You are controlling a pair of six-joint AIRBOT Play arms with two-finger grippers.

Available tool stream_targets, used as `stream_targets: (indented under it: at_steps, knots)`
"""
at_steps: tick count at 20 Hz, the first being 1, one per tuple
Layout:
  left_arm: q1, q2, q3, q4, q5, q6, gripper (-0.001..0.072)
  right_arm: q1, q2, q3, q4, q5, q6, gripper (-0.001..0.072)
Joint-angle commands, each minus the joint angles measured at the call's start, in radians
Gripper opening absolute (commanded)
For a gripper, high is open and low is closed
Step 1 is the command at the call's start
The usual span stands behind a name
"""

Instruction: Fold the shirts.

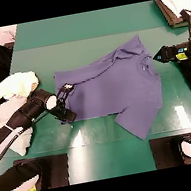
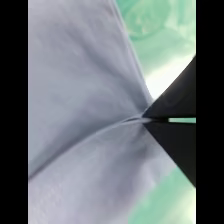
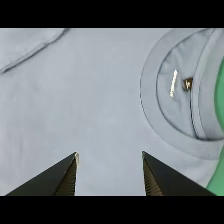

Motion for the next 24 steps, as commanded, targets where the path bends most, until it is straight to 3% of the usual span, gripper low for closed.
stream_targets:
  at_steps: [1, 4, 9, 12, 15, 19, 20, 23, 24]
  knots:
    - [0.03, 0.034, 0.091, 0.121, -0.115, 0.001, 0.0022, -0.043, 0.0, -0.002, -0.004, 0.124, 0.0, 0.0451]
    - [0.159, 0.148, 0.101, 0.123, -0.109, 0.0, 0.0022, -0.174, 0.008, -0.083, -0.001, 0.238, 0.0, 0.045]
    - [0.415, 0.259, 0.097, 0.036, -0.113, 0.001, 0.0022, -0.409, 0.04, -0.399, 0.0, 0.249, 0.0, 0.0451]
    - [0.426, 0.259, 0.064, -0.093, -0.063, 0.014, 0.0022, -0.44, 0.003, -0.531, 0.01, 0.227, -0.027, 0.0451]
    - [0.426, 0.259, 0.014, -0.229, -0.008, 0.027, 0.0023, -0.42, -0.049, -0.615, 0.132, 0.171, -0.081, 0.045]
    - [0.426, 0.259, -0.01, -0.245, -0.007, 0.037, 0.0023, -0.331, -0.103, -0.632, 0.218, 0.107, -0.1, 0.0449]
    - [0.426, 0.259, -0.01, -0.245, -0.008, 0.045, 0.0023, -0.304, -0.107, -0.623, 0.216, 0.095, -0.1, 0.041]
    - [0.426, 0.259, -0.01, -0.264, -0.002, 0.045, 0.0022, -0.237, -0.103, -0.558, 0.217, 0.084, -0.1, 0.0035]
    - [0.426, 0.26, -0.004, -0.273, 0.013, 0.045, 0.0022, -0.221, -0.092, -0.521, 0.217, 0.092, -0.1, 0.0016]
